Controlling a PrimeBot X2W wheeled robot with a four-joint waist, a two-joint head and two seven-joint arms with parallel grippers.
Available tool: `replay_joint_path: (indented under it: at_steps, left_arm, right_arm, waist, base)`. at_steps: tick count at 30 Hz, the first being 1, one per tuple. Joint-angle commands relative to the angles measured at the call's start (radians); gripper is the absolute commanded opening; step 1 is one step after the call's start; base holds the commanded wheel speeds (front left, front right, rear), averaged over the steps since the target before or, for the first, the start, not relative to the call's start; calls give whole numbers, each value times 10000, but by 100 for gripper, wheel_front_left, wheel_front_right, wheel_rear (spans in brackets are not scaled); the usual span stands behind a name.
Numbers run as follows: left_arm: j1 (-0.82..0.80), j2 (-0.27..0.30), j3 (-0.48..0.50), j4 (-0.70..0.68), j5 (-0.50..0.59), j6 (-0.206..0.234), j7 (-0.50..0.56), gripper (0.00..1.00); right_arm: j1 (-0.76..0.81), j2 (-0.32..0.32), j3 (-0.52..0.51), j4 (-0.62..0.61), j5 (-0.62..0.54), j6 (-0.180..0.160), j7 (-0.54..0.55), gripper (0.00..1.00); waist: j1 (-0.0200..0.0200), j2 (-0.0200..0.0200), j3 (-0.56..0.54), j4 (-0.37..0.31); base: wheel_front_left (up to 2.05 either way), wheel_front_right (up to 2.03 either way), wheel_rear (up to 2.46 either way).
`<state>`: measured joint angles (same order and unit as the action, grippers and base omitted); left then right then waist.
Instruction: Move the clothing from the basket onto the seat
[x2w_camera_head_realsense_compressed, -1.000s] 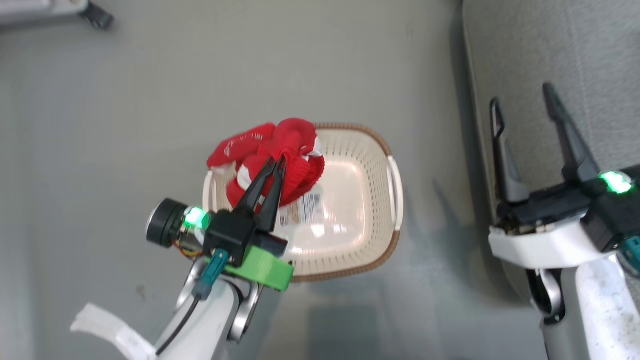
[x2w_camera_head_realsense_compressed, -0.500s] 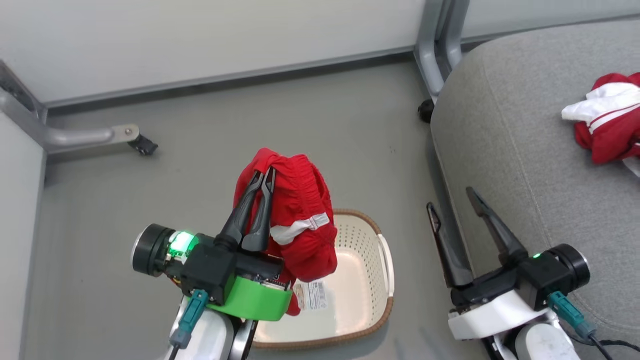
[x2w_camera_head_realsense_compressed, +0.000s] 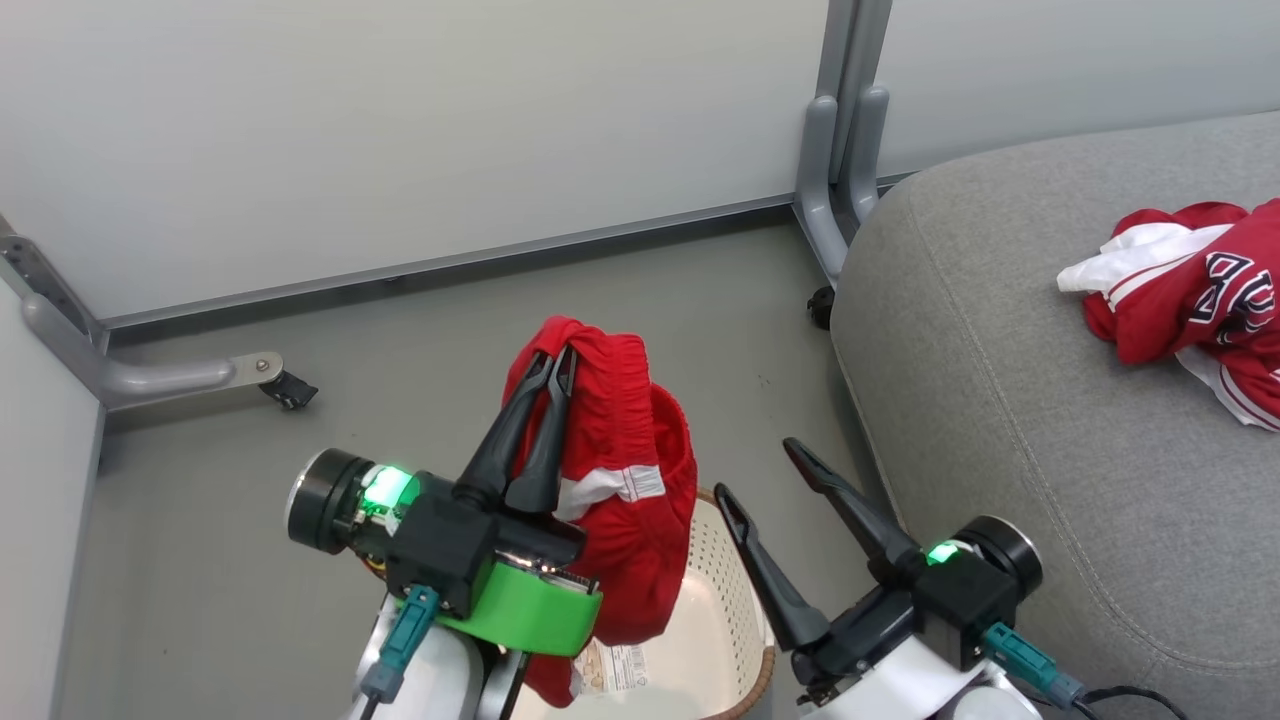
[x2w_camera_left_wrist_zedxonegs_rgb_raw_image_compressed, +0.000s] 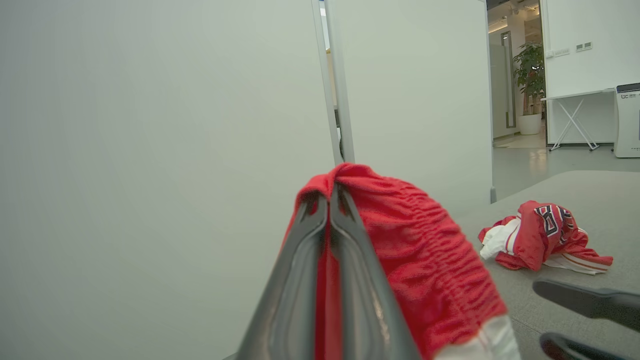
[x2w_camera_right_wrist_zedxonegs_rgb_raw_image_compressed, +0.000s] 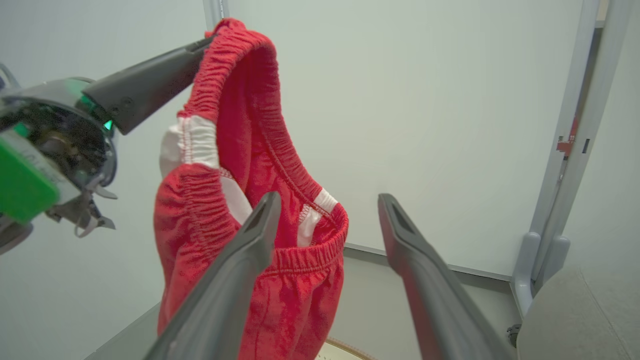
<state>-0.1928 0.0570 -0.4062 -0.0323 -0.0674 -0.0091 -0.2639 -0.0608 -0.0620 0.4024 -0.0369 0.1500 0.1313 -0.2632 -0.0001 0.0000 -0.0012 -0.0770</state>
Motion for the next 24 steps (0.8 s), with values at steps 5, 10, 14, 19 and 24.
replay_joint_path:
  at_steps: [5, 10, 14, 19, 24]
  left_arm:
    - [-18, -41, -417, 267, -47, -245, -8, 0]
    - [-280, -64, -993, 345, -155, -356, -8, 0]
    - [-440, -68, -1603, 185, -369, -277, -8, 0]
    - [-656, -65, -2281, 39, -648, -182, -8, 0]
    - [-801, -65, -2646, -1, -837, -120, -8, 0]
  right_arm:
    - [-437, -346, 1059, -86, 432, -10, -24, 100]
    - [-734, -456, 1588, 278, 406, -10, -24, 100]
    - [-926, -408, 1810, 720, 440, -10, -24, 100]
    - [-1090, -339, 1878, 1475, 341, -11, -24, 100]
    - [-1191, -211, 1786, 2207, 339, -11, -24, 100]
  waist:
    - [1, 0, -37, 49]
    - [1, 0, 10, 108]
    - [1, 0, 34, 162]
    - [1, 0, 50, 229]
    - [1, 0, 48, 262]
  base:
    - [0, 0, 0]
    - [0, 0, 0]
    - [0, 0, 0]
    - [0, 0, 0]
    - [0, 0, 0]
